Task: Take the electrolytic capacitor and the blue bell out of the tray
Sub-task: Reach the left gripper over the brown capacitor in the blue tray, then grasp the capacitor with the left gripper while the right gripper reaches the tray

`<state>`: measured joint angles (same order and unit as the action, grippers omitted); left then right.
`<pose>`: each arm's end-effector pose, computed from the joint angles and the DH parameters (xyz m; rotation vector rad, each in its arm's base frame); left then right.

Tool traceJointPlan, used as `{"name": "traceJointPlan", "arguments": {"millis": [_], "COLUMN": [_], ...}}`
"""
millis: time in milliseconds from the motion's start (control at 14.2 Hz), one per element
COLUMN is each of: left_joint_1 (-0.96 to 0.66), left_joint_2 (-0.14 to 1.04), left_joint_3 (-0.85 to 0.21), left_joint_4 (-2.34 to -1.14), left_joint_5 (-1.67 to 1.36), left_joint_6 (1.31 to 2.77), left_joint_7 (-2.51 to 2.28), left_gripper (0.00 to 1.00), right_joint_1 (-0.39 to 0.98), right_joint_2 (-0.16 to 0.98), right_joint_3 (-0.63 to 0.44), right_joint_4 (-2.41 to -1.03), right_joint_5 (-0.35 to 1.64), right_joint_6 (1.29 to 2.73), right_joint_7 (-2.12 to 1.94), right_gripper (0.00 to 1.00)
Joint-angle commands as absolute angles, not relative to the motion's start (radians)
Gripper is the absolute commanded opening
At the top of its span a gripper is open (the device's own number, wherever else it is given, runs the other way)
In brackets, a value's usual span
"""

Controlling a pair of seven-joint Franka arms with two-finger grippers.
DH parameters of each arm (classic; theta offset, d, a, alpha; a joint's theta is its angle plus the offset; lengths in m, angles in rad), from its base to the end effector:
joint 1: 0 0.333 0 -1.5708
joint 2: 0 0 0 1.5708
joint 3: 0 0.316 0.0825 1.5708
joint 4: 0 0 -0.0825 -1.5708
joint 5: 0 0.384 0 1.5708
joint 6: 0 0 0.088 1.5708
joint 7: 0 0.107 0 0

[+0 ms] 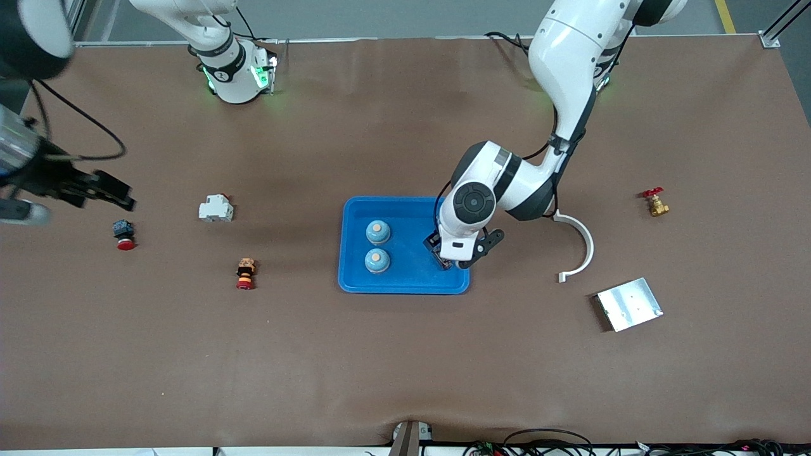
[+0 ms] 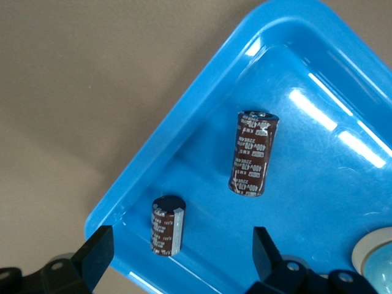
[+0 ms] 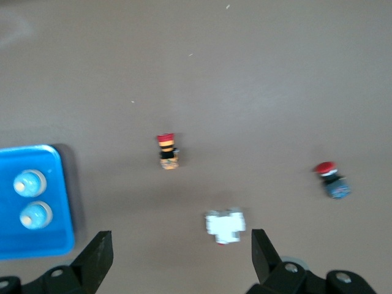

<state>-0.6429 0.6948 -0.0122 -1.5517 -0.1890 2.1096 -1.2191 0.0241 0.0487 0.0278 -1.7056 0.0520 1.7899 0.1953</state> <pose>0.5425 -0.4264 0.2299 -2.9353 -1.0295 0.3316 0.5812 0.0343 0.5520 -3.0758 0.2371 -0.0446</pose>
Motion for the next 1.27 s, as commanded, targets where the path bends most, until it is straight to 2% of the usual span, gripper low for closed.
{"name": "traceJointPlan", "arguments": {"millis": [0,564,705,916,1198], "left_joint_1": [-0.658,-0.689,-0.689,-0.689,-0.689], "left_joint_2": [0.716,0.744,0.746,0.755,0.782], "left_joint_3": [-0.008,-0.009,-0.009,-0.009,-0.009], "left_joint_4": [-1.540,-1.540,-1.539,-1.543,-1.543], "left_joint_5": [-0.178,-0.181,-0.181,-0.179,-0.178], "left_joint_6": [2.128,2.129,2.132,2.132,2.143], "left_joint_7": [-1.238,-1.247,-1.249,-1.249,-1.249], "left_gripper": [1.00,1.00,1.00,1.00,1.00], "right_joint_1": [0.133,0.265,0.294,0.356,0.396], "right_joint_2": [0.041,0.198,0.221,0.232,0.287], "right_joint_3": [0.026,0.026,0.026,0.026,0.026], "right_joint_4": [-1.790,-1.795,-1.836,-1.957,-1.954], "right_joint_5": [0.051,0.041,0.041,0.041,0.043], "right_joint_6": [1.882,1.994,2.064,2.248,2.296], "right_joint_7": [0.375,0.538,0.589,0.694,0.784], "right_gripper": [1.00,1.00,1.00,1.00,1.00]}}
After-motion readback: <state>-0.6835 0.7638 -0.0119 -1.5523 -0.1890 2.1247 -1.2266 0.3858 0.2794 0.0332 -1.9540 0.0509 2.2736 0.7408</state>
